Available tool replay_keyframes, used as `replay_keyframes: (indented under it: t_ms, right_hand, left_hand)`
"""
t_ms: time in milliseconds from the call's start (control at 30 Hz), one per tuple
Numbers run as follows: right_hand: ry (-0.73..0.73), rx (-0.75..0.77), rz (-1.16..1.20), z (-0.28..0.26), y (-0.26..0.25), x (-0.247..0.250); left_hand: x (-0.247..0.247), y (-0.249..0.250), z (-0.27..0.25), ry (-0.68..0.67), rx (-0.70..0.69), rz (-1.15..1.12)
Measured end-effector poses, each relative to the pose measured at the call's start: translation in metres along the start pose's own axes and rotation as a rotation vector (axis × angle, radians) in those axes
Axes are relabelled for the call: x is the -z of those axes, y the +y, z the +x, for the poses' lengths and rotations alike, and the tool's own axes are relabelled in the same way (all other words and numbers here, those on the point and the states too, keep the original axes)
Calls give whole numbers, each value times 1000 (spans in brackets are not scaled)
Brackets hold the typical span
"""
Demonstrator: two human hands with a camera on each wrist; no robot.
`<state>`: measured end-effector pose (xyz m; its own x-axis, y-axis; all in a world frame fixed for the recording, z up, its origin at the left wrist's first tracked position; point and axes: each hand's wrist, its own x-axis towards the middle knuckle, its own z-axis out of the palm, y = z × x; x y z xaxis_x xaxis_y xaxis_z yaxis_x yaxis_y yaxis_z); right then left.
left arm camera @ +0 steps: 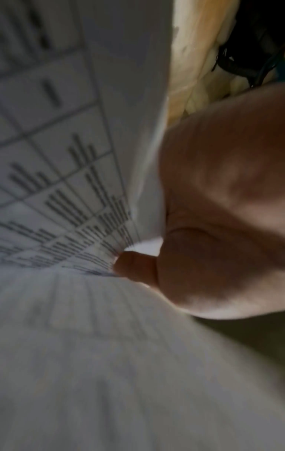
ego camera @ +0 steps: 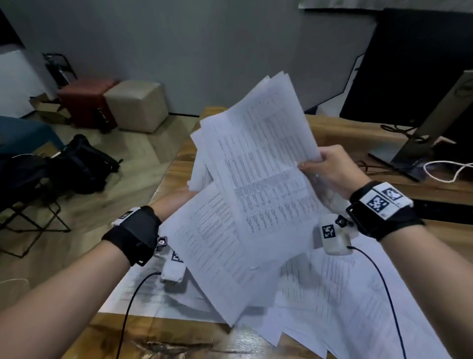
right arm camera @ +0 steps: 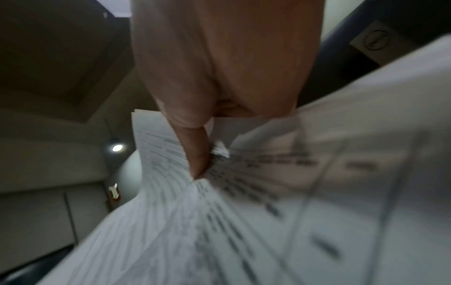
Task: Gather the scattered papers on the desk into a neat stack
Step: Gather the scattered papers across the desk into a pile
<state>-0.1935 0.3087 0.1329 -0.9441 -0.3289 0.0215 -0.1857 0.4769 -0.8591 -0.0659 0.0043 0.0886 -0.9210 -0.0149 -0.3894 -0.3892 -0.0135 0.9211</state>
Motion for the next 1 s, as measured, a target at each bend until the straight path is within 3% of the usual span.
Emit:
replay_keyframes:
  t_ms: [133, 300, 400, 533, 667, 833, 1000]
  right_hand:
    - [38, -47, -62, 1, 8, -23]
    - [41, -154, 118, -3, 24, -42]
    - [169, -137, -71, -5, 39, -33]
    - [272, -151, 191, -29, 61, -32]
    - [372, -258, 480, -52, 73, -39]
    - [238, -324, 674, -63, 95, -50]
    - [107, -297, 259, -78, 88, -97]
  left_hand:
    - [1, -16, 0, -35, 116, -251]
    - [0, -45, 1, -38, 56, -26]
    - [5, -61, 1, 12, 35, -94]
    - [6, -85, -9, 69, 8, -265]
    - [1, -109, -14, 149, 2, -395]
    - [2, -133, -19, 210, 51, -520]
    - [-4, -145, -18, 244, 139, -490]
